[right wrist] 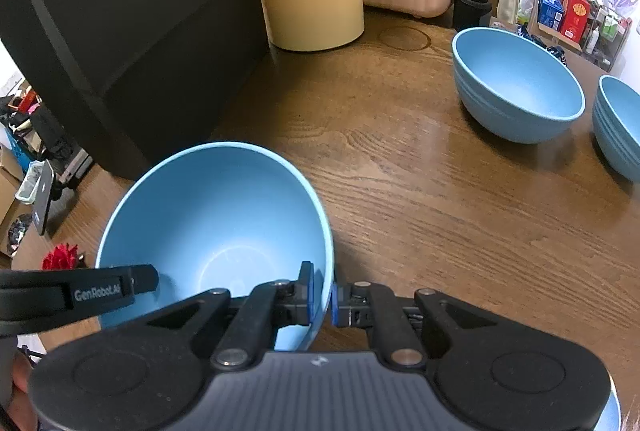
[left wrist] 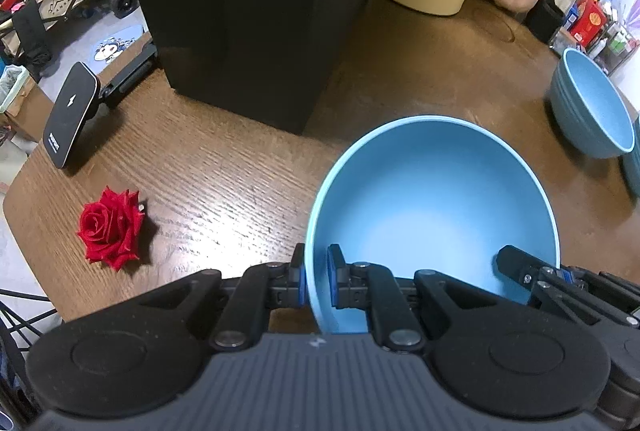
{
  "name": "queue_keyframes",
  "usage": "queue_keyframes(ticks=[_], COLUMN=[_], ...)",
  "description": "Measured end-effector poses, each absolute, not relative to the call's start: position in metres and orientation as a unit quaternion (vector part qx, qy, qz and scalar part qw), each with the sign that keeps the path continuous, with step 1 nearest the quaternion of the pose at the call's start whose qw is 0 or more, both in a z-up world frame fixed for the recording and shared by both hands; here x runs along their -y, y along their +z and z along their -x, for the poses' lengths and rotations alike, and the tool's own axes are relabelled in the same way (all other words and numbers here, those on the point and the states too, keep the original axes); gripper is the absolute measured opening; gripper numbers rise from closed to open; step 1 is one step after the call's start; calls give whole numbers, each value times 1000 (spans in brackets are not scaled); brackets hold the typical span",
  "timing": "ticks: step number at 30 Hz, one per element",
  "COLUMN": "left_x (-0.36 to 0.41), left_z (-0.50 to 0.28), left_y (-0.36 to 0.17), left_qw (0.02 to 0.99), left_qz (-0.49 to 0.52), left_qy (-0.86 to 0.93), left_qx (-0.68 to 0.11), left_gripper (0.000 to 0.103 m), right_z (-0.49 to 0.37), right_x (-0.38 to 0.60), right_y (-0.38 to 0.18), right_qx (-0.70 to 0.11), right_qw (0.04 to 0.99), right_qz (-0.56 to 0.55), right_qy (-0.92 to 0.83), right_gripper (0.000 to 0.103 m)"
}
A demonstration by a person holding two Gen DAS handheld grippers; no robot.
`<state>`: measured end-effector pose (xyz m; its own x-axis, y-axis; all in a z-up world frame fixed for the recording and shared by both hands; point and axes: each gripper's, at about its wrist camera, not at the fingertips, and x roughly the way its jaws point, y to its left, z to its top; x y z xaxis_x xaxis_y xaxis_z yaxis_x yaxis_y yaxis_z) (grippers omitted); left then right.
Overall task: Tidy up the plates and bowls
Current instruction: 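Lift the light-blue bowl and carry it toward the plate stack, then lower the bowl onto the plates and open both grippers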
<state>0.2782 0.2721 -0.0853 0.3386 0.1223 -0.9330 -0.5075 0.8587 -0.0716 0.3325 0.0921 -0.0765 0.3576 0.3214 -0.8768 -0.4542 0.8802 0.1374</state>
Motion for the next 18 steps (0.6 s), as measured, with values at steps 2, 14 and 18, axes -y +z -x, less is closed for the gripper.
queue_keyframes(ticks=[2, 14, 18], left_x=[-272, -274, -282], left_z=[-278, -267, -253], left_y=[-88, -88, -73], left_qw=[797, 803, 820], left_qz=[176, 150, 132], left_qy=[197, 198, 213], left_qx=[-544, -541, -515], left_gripper=[11, 52, 81], right_z=[-332, -327, -320], right_x=[-94, -85, -70], right_y=[-80, -80, -66], right_qx=[-517, -510, -481], right_qw=[821, 829, 848], right_qz=[64, 26, 14], right_qy=[234, 228, 221], right_gripper=[8, 53, 89])
